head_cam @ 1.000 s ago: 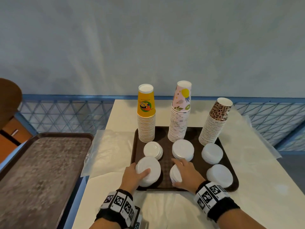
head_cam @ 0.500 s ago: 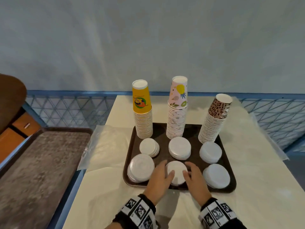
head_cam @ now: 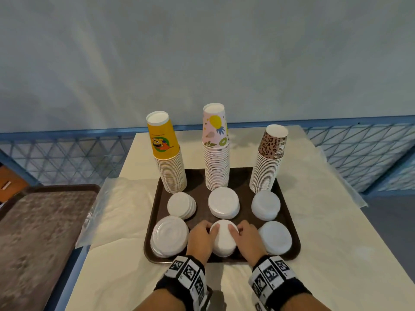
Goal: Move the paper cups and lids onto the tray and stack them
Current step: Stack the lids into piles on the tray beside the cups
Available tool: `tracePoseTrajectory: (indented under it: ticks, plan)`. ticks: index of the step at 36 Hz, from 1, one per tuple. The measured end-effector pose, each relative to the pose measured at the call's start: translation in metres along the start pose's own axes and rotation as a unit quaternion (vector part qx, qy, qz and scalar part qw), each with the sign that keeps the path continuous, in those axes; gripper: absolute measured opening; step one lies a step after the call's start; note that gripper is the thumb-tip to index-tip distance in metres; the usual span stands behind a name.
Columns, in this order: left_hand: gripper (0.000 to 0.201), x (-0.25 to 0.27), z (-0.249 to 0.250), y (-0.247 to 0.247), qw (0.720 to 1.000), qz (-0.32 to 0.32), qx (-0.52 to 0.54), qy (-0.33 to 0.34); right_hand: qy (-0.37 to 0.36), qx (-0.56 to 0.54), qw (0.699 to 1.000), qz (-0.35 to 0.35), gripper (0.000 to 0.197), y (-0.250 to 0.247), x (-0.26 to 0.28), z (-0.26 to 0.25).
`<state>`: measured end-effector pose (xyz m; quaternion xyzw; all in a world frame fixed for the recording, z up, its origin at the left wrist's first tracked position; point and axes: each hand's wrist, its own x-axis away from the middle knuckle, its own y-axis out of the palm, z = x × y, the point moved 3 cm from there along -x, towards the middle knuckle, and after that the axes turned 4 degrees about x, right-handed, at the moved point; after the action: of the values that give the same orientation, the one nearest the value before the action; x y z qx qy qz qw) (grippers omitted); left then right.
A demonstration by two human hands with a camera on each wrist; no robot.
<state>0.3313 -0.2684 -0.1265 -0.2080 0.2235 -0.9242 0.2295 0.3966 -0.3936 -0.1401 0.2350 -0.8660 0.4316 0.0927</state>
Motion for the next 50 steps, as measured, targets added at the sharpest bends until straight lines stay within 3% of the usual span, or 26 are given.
tracePoseTrajectory:
  ticks: [6,17,20,25,27,31,37,40,43,46,50]
  plan:
    - [0.029,-0.009,-0.008,0.0,1.0,0.015,0.02,-0.018,0.029,-0.069,0.996,-0.04,0.024,0.0,-0.007,-0.004]
    - [0.02,-0.006,-0.011,0.001,1.0,0.003,0.009,0.007,0.041,-0.057,0.996,-0.059,0.026,0.002,-0.008,-0.002]
    - [0.017,-0.009,-0.007,-0.002,0.999,-0.011,0.03,0.006,0.034,-0.064,0.997,-0.031,0.034,-0.004,-0.011,-0.002]
    - [0.018,-0.022,0.016,-0.017,0.998,0.018,0.054,0.018,-0.001,-0.049,0.998,0.025,0.047,-0.034,-0.025,-0.025]
    - [0.023,-0.033,0.027,-0.02,1.0,0.004,0.027,0.01,0.015,-0.017,1.0,0.008,0.053,-0.038,-0.036,-0.032]
    - [0.054,-0.052,0.039,-0.02,0.996,-0.063,-0.044,-0.047,0.054,0.048,0.996,-0.045,0.061,-0.031,-0.058,-0.037]
    - [0.05,-0.061,0.046,-0.011,0.99,-0.111,-0.068,-0.061,0.055,0.08,0.994,-0.048,0.059,-0.022,-0.074,-0.037]
    - [0.045,-0.061,0.047,-0.009,0.993,-0.096,-0.015,-0.063,0.07,0.067,0.995,-0.033,0.063,-0.023,-0.078,-0.036]
    - [0.042,-0.058,0.05,-0.015,0.993,-0.06,0.078,-0.071,0.071,-0.036,0.997,-0.022,0.059,-0.031,-0.076,-0.044]
    - [0.041,-0.059,0.059,-0.031,0.99,-0.018,0.131,-0.046,0.043,-0.145,0.988,-0.019,0.054,-0.046,-0.072,-0.062]
    - [0.024,-0.056,0.073,-0.069,0.967,0.023,0.249,-0.035,-0.014,-0.21,0.976,-0.051,0.048,-0.068,-0.055,-0.104]
